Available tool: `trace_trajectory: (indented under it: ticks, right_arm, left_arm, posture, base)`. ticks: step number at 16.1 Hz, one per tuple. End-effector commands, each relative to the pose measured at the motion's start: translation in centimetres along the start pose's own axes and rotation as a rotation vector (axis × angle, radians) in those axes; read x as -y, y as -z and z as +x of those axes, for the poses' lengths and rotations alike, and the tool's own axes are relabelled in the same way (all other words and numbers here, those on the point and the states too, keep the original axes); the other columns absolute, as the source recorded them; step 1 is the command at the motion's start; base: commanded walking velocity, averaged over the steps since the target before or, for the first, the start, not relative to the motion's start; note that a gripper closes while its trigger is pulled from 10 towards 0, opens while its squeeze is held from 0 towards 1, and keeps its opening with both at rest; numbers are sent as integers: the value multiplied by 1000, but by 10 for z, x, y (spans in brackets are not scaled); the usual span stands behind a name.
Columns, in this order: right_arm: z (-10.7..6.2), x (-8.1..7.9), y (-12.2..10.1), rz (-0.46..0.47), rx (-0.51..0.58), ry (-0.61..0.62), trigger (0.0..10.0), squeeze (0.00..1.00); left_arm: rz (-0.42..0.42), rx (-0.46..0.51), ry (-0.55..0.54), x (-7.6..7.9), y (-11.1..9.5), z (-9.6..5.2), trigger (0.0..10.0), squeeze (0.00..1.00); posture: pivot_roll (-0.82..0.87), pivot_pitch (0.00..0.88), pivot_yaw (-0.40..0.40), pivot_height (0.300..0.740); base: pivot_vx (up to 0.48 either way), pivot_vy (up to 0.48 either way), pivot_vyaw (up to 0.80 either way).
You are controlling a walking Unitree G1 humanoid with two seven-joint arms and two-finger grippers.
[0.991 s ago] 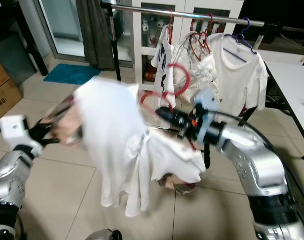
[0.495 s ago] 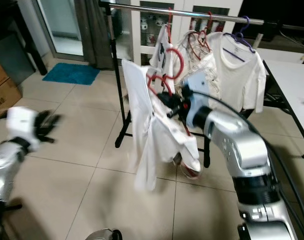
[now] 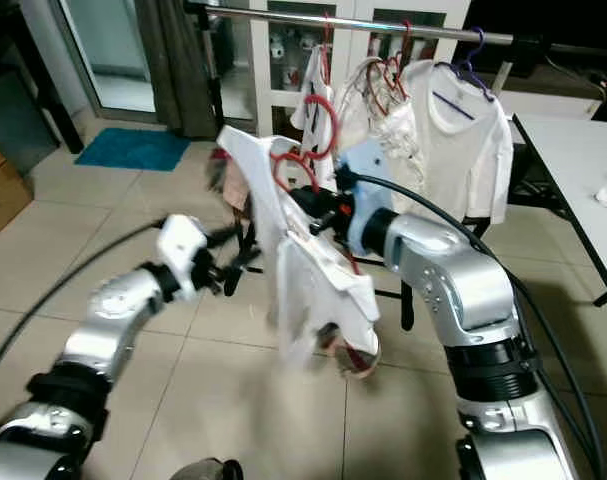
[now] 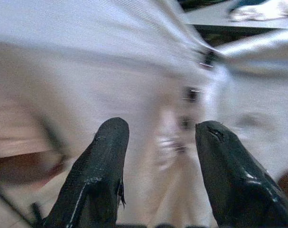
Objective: Hang hanger
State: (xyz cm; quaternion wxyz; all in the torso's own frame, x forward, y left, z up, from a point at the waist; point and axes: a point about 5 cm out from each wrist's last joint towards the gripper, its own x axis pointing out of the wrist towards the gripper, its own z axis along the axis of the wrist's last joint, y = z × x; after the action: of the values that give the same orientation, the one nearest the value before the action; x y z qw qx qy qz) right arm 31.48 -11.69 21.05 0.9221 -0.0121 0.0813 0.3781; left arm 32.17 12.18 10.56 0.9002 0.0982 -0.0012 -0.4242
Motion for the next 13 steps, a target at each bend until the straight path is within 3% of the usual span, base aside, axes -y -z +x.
trace_trajectory:
  ticks: [1, 2, 3, 4, 7, 8, 9, 10, 13]
  right_arm:
    - [0, -5, -15, -22, 45, -23, 10000, 0]
    - [0, -6, -15, -33, 38, -22, 10000, 0]
    - [-1, -3, -9, -125, -2, 17, 10000, 0]
    - [-1, -2, -7, -157, -17, 31, 10000, 0]
    - [1, -3, -7, -115, -3, 23, 10000, 0]
    - [2, -5, -8, -106, 4, 6, 10000, 0]
    - [4, -6, -9, -99, 12, 0, 10000, 0]
    - [6, -6, -12, -88, 26, -1, 10000, 0]
    - [5, -10, -19, -44, 59, -25, 10000, 0]
  left_arm:
    - [28, 21, 48, 2, -6, 5, 10000, 0]
    - [32, 57, 72, 3, -14, 6, 10000, 0]
    - [40, 101, 82, 1, -26, 3, 10000, 0]
    - [36, 114, 86, 0, -31, 2, 10000, 0]
    - [35, 96, -108, -30, -45, -1, 10000, 0]
    - [35, 98, -91, -28, -46, -1, 10000, 0]
    - [47, 65, -54, -21, -40, 0, 10000, 1000]
    - [70, -1, -20, -10, -27, -1, 10000, 1000]
    - [53, -80, -100, -6, -5, -2, 10000, 1000]
  posture:
    - [-143, 0, 56, 740]
    - [-148, 0, 63, 740]
    - [-148, 0, 63, 740]
    - [-148, 0, 63, 740]
    - [-121, 0, 48, 740]
    - [-121, 0, 48, 740]
    - [-117, 0, 48, 740]
    - [-120, 0, 53, 740]
    - [-127, 0, 55, 740]
  base:
    - [0, 0, 0]
    - [0, 0, 0]
    - [0, 0, 0]
    - [0, 0, 0]
    - [0, 0, 0]
    - [0, 0, 0]
    - [0, 0, 0]
    - [0, 0, 0]
    - [0, 0, 0]
